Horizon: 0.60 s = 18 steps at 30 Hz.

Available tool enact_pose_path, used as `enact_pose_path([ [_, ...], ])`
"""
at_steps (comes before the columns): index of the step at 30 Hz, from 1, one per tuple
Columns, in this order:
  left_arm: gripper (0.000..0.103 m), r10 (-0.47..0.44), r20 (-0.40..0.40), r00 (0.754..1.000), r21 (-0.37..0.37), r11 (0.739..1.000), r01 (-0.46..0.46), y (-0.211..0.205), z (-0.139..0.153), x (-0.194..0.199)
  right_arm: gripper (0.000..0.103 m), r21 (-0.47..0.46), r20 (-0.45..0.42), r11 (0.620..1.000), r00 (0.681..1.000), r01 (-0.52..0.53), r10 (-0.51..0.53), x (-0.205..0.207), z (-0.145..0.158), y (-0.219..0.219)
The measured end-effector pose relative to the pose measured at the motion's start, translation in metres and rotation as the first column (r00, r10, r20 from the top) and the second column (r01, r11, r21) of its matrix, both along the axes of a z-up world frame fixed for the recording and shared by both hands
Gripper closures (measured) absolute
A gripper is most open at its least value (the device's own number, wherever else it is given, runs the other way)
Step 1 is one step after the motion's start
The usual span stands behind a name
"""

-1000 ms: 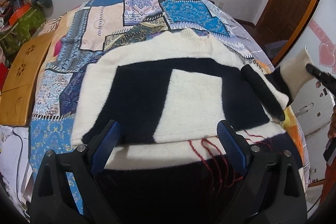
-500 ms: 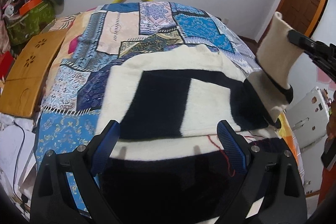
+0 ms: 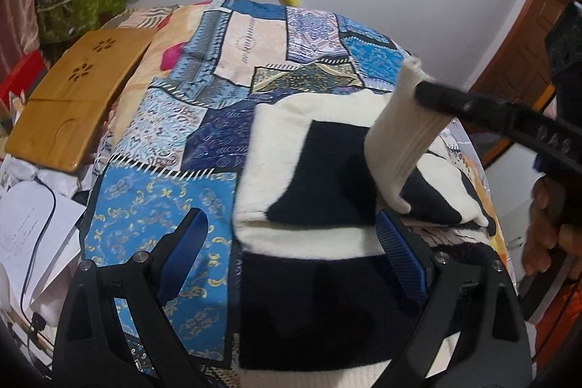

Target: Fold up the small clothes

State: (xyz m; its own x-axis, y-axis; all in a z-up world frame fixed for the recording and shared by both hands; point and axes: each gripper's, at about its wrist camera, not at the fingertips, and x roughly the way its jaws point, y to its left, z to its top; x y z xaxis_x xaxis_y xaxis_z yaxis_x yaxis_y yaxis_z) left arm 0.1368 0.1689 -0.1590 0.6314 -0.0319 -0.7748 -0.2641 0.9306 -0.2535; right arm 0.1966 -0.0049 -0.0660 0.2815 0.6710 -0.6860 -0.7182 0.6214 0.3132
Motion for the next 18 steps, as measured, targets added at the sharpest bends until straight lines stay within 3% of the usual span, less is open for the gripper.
enact_pose_path([
  [5, 0.009, 0.002, -0.008, 1.000, -0.015, 1.000, -0.002, 0.003, -0.004, 0.000, 0.094, -0.026, -0.035, 1.000, 0.999, 0.014, -0.015, 0.001, -0.011, 0.005],
  [9, 0.009, -0.008, -0.016, 1.000, -0.019, 1.000, 0.007, -0.001, -0.006, 0.006, 0.084, -0.030, -0.047, 0.999, 0.999, 0.023, -0.025, 0.001, -0.008, -0.001],
  [18, 0.009, -0.029, -0.033, 0.999, -0.060, 0.998, 0.027, -0.006, -0.008, 0.023, 0.063, -0.039, 0.075, 0.997, 0.995, 0.073, -0.070, 0.006, 0.018, -0.053],
])
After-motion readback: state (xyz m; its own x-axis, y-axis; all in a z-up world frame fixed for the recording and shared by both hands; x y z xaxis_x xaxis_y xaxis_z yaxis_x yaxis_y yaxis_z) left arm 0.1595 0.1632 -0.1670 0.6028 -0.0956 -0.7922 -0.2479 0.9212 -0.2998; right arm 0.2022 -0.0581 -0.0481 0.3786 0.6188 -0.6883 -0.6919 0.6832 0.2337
